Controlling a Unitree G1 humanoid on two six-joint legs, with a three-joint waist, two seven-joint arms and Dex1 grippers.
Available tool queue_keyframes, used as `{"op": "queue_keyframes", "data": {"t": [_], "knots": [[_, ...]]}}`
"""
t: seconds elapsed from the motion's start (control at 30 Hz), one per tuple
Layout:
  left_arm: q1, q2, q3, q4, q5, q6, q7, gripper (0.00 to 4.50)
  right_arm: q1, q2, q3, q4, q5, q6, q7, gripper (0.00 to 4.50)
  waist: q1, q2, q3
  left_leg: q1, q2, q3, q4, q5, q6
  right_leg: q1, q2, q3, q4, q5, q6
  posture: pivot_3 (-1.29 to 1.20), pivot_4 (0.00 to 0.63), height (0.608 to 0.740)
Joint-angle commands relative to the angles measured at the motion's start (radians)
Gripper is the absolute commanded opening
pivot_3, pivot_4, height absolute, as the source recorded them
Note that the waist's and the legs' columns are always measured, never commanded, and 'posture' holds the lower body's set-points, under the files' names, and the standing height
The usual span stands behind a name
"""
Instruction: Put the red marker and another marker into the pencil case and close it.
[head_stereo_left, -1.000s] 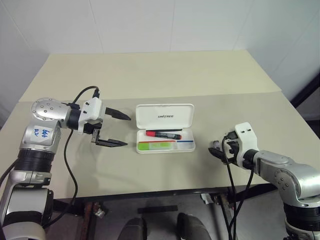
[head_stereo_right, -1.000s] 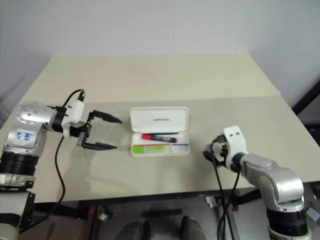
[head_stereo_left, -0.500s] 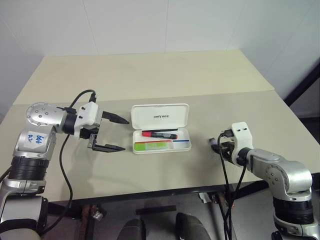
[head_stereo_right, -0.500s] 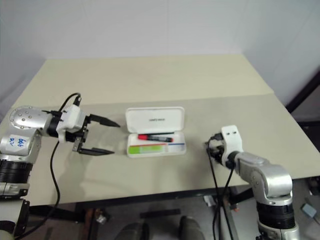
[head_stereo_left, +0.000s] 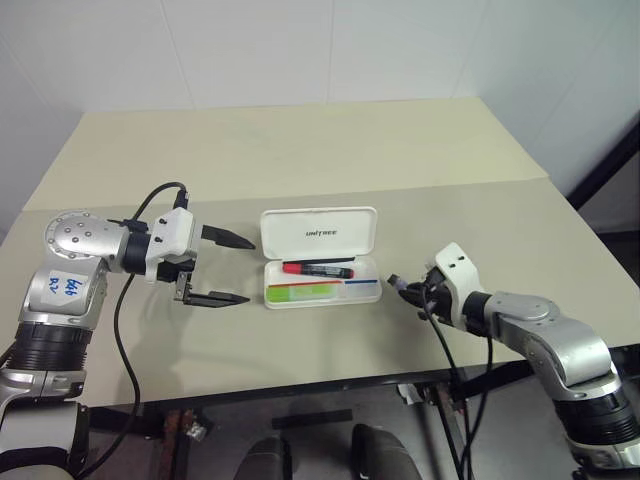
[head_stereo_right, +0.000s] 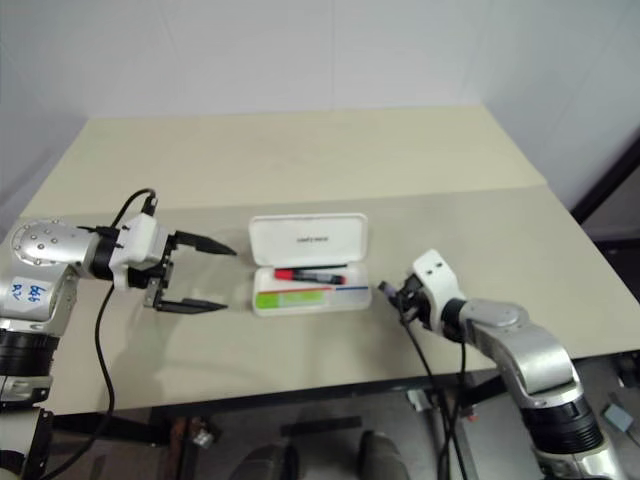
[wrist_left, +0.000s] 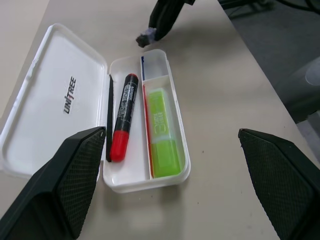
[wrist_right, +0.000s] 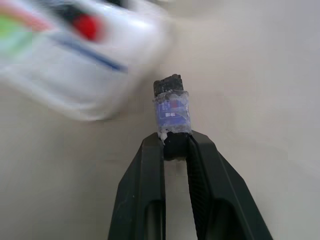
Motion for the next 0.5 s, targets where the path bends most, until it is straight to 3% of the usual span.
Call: {"op": "queue_keyframes", "data": {"t": [0.03, 0.23, 0.5], "knots": [[0.002, 0.020, 0.033, -0.026, -0.020, -0.013, 0.010, 4.50, -0.042, -0.050, 0.006, 0.053, -0.017, -0.184, 0.168, 0.30, 0.001, 0.000, 0.000, 0.000, 0.000, 0.000, 0.000, 0.000, 0.000, 0.000, 0.000, 0.000, -0.001, 0.000, 0.000, 0.00, 0.150, 0.740], [0.010, 0.019, 0.034, -0.028, -0.018, -0.017, 0.021, 4.50, -0.212, -0.099, 0.102, 0.270, -0.105, -0.452, 0.447, 0.30, -0.003, 0.000, 0.000, 0.000, 0.000, 0.001, 0.001, 0.000, 0.000, 0.000, 0.000, 0.000, -0.001, 0.001, 0.001, 0.00, 0.150, 0.740], [0.020, 0.014, 0.026, -0.041, -0.022, -0.006, 0.031, 4.50, -0.464, 0.050, 0.219, 0.627, -0.205, -0.678, 0.649, 0.30, -0.003, 0.000, 0.000, 0.000, 0.000, 0.001, 0.000, 0.000, -0.001, -0.001, 0.000, 0.000, 0.002, 0.001, 0.001, 0.00, 0.150, 0.740]]}}
